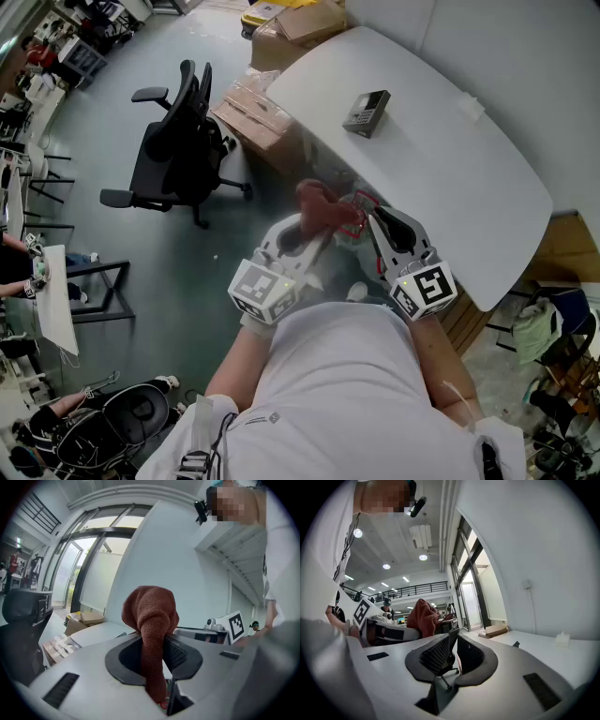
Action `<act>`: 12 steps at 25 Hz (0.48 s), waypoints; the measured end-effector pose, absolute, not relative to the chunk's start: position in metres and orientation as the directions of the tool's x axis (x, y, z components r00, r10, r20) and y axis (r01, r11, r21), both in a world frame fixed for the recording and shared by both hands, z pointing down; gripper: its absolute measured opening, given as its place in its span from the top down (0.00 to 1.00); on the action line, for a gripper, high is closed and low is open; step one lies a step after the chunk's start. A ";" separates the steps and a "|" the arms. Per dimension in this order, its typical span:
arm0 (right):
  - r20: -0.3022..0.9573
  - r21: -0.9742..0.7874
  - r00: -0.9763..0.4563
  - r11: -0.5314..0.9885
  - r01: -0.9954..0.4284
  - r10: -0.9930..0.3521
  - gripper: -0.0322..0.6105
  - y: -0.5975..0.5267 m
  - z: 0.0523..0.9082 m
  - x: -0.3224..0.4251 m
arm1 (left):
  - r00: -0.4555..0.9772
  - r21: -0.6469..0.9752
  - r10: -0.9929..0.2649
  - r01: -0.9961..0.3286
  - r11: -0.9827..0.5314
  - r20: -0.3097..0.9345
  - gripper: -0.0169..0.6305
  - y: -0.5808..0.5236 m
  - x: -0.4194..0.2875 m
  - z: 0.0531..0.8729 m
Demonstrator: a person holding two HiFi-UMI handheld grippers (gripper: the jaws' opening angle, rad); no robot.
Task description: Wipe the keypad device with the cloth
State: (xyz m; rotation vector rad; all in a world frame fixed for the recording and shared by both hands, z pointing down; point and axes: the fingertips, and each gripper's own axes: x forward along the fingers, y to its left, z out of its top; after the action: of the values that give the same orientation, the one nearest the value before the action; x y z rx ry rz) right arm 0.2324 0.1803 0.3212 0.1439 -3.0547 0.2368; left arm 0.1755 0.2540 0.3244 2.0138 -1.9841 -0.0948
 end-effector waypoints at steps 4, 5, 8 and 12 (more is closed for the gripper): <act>0.091 -0.163 -0.991 0.981 -0.110 -0.096 0.85 0.193 0.323 0.214 | 0.038 0.264 -0.986 -0.964 0.007 0.165 0.85 0.267 0.157 0.324; 0.093 -0.161 -0.991 0.981 -0.108 -0.094 0.85 0.196 0.323 0.208 | 0.033 0.265 -0.986 -0.964 0.011 0.164 0.85 0.271 0.151 0.324; 0.100 -0.147 -0.991 0.984 -0.097 -0.083 0.85 0.208 0.325 0.194 | 0.026 0.280 -0.987 -0.960 0.019 0.158 0.85 0.286 0.138 0.328; 0.114 -0.153 -0.990 0.983 -0.099 -0.082 0.85 0.219 0.330 0.176 | 0.030 0.294 -0.987 -0.956 0.018 0.159 0.85 0.304 0.121 0.334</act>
State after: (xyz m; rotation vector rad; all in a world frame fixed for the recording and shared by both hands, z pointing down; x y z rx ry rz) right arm 0.1757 0.2192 0.3302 0.1382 -3.0215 0.2410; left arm 0.1211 0.3045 0.3345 1.9942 -1.9816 -0.1361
